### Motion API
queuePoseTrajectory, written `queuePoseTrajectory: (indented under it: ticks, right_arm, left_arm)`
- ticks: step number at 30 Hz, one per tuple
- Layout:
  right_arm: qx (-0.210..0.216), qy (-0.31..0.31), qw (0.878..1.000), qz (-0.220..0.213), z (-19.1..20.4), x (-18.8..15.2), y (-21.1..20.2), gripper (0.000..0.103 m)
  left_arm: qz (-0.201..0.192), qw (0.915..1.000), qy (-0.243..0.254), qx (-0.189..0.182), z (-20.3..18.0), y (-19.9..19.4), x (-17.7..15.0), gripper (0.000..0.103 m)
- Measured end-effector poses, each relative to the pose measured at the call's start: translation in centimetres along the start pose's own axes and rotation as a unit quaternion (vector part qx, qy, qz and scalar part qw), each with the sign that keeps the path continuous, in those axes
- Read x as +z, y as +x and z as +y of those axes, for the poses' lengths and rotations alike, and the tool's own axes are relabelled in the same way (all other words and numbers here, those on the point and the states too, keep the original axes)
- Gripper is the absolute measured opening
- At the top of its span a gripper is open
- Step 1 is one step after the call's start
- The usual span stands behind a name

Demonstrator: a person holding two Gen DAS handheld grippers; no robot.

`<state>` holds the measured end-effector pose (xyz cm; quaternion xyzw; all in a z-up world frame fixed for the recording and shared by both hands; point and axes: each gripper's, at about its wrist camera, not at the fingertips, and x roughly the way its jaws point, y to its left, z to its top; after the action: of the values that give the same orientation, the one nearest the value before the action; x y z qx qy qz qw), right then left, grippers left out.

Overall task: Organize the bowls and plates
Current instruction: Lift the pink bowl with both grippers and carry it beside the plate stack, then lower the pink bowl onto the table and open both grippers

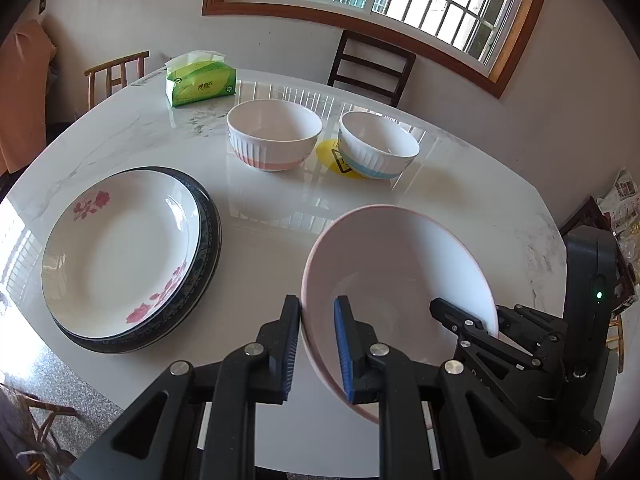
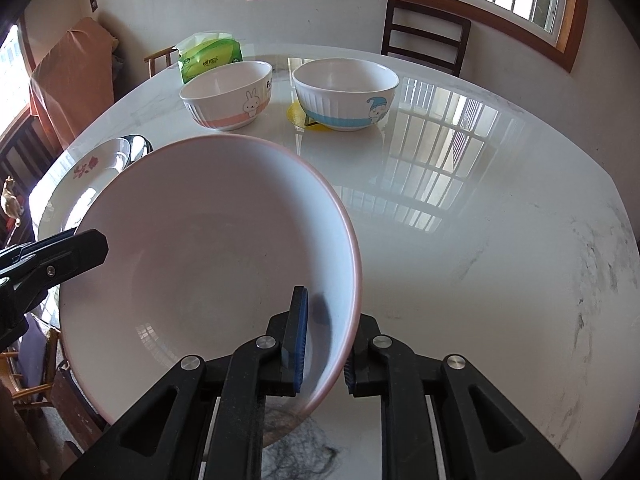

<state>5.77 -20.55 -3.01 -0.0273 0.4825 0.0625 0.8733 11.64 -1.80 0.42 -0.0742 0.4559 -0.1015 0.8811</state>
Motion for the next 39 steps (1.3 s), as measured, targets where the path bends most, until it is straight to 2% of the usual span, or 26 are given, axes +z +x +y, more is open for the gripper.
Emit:
queuePoseTrajectory:
  ticks: [13, 17, 21, 27, 31, 33, 36, 39]
  right_arm:
    - [0.014, 0.005, 1.0, 0.001, 0.2, 0.3, 0.1, 0.022]
    - [0.022, 0.012, 1.0, -0.005, 0.1, 0.4, -0.1, 0.035]
    - [0.031, 0.027, 0.999, -0.025, -0.3, 0.5, -0.9, 0.051]
    - [0.046, 0.073, 0.992, -0.088, -2.4, 0.5, -3.8, 0.062]
    - [0.047, 0.099, 0.987, -0.121, -4.0, 0.1, -5.7, 0.063]
    - [0.048, 0.107, 0.985, -0.129, -4.7, -0.4, -6.5, 0.065]
    - [0.054, 0.127, 0.98, -0.145, -5.9, -1.4, -7.6, 0.069]
    - [0.048, 0.132, 0.979, -0.149, -6.4, -2.2, -8.2, 0.07]
  left_arm:
    - [-0.001, 1.0, -0.003, 0.0, 0.4, 0.0, 0.2, 0.018]
    - [-0.011, 0.9999, 0.003, 0.003, 0.2, -0.7, 0.2, 0.018]
    - [-0.014, 0.9998, -0.005, -0.012, 0.7, -1.4, 0.5, 0.018]
    - [-0.027, 0.9994, -0.01, -0.017, 1.3, -3.2, 0.8, 0.022]
    - [-0.04, 0.9988, -0.014, -0.026, 1.3, -4.9, 0.3, 0.058]
    - [-0.06, 0.9979, -0.001, -0.025, 0.9, -6.0, -0.1, 0.061]
    - [-0.083, 0.9961, 0.029, 0.011, -0.2, -7.3, -0.5, 0.071]
    - [-0.094, 0.9938, 0.048, 0.034, -1.1, -8.4, -0.8, 0.072]
